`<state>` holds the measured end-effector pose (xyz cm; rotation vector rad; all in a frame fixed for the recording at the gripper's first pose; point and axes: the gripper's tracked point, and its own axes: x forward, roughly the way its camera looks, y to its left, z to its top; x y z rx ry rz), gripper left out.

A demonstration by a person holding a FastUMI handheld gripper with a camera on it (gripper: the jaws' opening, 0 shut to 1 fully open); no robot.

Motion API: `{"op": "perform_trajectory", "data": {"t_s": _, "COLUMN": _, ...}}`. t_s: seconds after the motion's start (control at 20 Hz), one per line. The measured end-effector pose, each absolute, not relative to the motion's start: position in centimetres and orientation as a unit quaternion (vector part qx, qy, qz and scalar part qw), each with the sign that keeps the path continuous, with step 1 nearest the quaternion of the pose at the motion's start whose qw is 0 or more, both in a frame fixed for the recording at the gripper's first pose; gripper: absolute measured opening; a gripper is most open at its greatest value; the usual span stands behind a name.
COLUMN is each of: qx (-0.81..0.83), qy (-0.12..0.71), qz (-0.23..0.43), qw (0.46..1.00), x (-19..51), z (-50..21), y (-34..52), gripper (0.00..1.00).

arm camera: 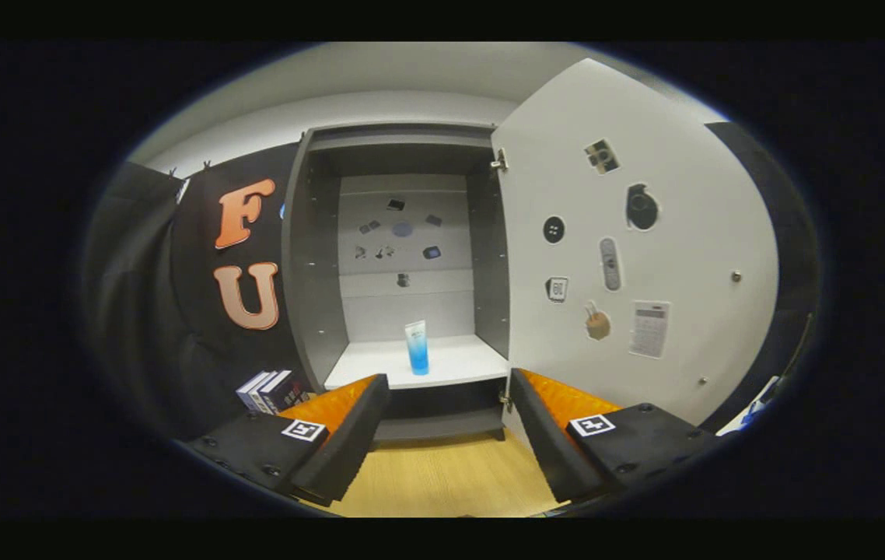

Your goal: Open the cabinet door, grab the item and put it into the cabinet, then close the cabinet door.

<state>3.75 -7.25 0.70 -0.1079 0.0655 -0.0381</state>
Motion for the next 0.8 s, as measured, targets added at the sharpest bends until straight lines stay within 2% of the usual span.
{"op": "perform_trajectory", "data": {"t_s": 0.5, "qx": -0.025, "qy": 0.028, "qz": -0.064, "qw": 0.997, "x": -5.4, "z": 1.3, "y": -16.9, "gripper": 0.99}}
{"op": "perform_trajectory", "data": {"t_s": 0.8, "qx": -0.052, "qy": 0.042, "qz": -0.094, "qw": 0.993, "x": -8.6, "z": 1.5, "y": -24.7, "gripper": 0.99}}
